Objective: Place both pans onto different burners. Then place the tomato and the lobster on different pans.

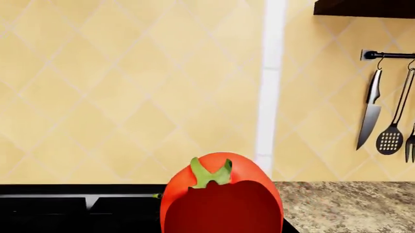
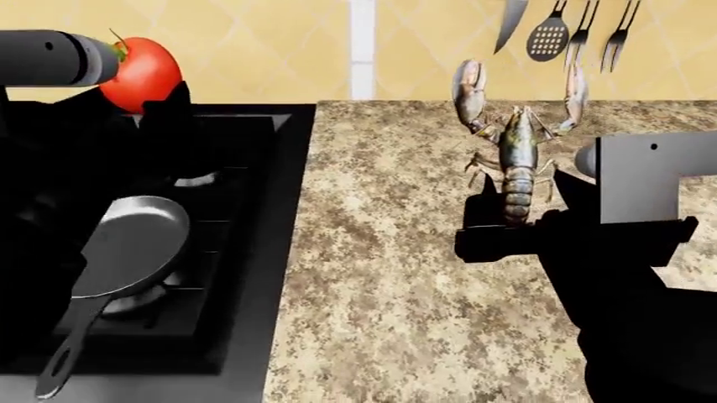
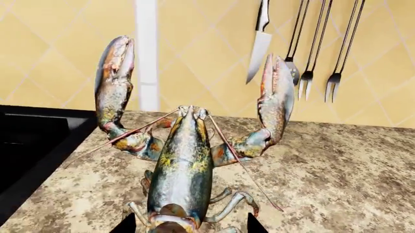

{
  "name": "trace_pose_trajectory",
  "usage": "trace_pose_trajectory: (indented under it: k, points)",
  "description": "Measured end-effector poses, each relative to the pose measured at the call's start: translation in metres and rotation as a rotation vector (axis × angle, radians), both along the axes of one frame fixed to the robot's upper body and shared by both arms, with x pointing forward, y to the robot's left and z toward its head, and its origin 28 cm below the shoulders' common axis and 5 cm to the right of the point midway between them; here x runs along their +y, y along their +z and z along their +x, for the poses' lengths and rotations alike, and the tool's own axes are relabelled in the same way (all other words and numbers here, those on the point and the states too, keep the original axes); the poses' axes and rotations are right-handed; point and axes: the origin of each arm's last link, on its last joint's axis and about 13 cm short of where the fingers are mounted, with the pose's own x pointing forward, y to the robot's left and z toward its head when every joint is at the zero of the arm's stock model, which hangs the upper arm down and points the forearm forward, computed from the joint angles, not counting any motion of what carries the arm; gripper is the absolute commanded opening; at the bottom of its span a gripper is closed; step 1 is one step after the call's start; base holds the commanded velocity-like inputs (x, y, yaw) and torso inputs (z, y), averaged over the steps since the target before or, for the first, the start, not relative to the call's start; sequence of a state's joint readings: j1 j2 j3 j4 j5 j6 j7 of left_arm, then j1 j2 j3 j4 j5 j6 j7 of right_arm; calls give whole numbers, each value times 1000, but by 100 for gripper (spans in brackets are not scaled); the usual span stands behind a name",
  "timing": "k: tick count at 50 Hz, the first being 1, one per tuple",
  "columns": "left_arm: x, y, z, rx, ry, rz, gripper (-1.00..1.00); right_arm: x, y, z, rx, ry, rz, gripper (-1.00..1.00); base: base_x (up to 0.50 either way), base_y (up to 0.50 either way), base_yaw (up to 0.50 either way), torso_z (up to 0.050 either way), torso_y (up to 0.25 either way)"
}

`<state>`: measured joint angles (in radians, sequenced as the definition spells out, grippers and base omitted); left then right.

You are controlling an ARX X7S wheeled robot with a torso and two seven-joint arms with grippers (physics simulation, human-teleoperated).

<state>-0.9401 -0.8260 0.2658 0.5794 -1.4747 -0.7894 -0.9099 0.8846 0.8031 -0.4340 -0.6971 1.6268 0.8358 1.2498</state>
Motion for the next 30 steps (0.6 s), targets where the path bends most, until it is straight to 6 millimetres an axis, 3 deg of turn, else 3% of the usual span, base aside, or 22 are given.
trace_pose_trajectory:
  k: [11, 30]
  points:
    - [3, 3, -1, -8, 13, 1, -100, 1, 1, -1, -9, 13, -1, -100, -181, 500, 0, 0, 0]
    - [5, 4, -2, -10, 24, -3, -100, 3, 3, -1, -16, 24, -11, -100, -1, 500, 0, 0, 0]
